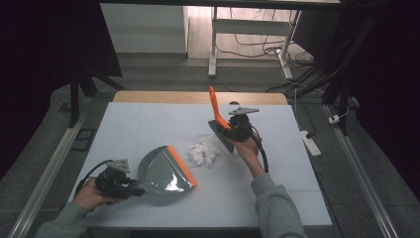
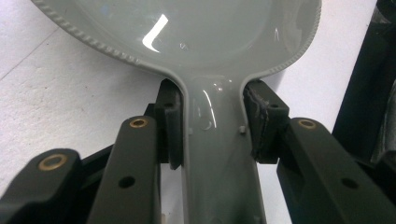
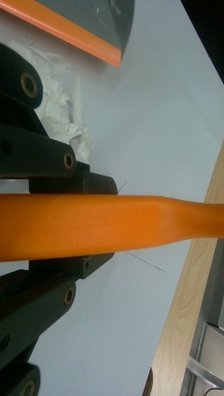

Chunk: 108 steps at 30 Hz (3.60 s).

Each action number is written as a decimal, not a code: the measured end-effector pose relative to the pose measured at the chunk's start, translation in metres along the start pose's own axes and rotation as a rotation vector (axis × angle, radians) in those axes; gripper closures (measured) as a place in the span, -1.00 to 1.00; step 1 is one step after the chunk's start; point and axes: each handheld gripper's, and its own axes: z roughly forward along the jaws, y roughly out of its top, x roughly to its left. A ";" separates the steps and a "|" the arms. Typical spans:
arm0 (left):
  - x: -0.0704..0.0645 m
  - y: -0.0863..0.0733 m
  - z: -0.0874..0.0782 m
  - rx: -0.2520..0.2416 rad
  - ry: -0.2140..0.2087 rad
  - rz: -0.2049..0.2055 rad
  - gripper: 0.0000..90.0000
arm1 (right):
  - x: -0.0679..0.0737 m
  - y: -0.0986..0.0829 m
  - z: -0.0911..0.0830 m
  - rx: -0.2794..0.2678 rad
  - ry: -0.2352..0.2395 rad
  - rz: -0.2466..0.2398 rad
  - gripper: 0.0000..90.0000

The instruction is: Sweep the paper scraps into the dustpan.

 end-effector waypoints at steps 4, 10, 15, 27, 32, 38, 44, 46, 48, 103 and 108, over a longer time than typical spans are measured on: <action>0.000 0.001 0.003 0.007 -0.006 0.003 0.36 | 0.001 0.001 0.005 0.012 0.003 -0.001 0.56; 0.001 0.002 0.005 0.016 -0.007 -0.005 0.36 | 0.001 -0.001 0.012 0.024 0.003 0.000 0.56; 0.001 0.004 0.008 0.020 -0.010 -0.008 0.36 | 0.000 -0.003 0.017 0.044 0.003 0.000 0.56; 0.003 0.006 0.011 0.019 -0.025 -0.024 0.36 | 0.003 -0.005 0.027 0.074 0.008 -0.001 0.56; 0.004 0.006 0.012 0.021 -0.027 -0.026 0.36 | 0.006 -0.005 0.032 0.079 0.014 -0.004 0.56; 0.005 0.007 0.014 0.020 -0.033 -0.034 0.36 | 0.013 -0.005 0.040 0.094 0.037 -0.012 0.56; 0.005 0.008 0.015 0.019 -0.036 -0.038 0.36 | 0.023 -0.005 0.045 0.101 0.059 -0.029 0.56; 0.005 0.009 0.016 0.020 -0.038 -0.041 0.36 | 0.026 -0.005 0.045 0.106 0.065 -0.032 0.56; 0.005 0.009 0.017 0.018 -0.039 -0.043 0.36 | 0.029 -0.006 0.046 0.109 0.070 -0.036 0.56; 0.005 0.013 0.022 0.017 -0.039 -0.063 0.36 | 0.081 0.010 0.007 0.030 0.138 -0.153 0.56; 0.005 0.013 0.022 0.017 -0.039 -0.064 0.36 | 0.072 0.001 0.012 0.057 0.098 -0.142 0.56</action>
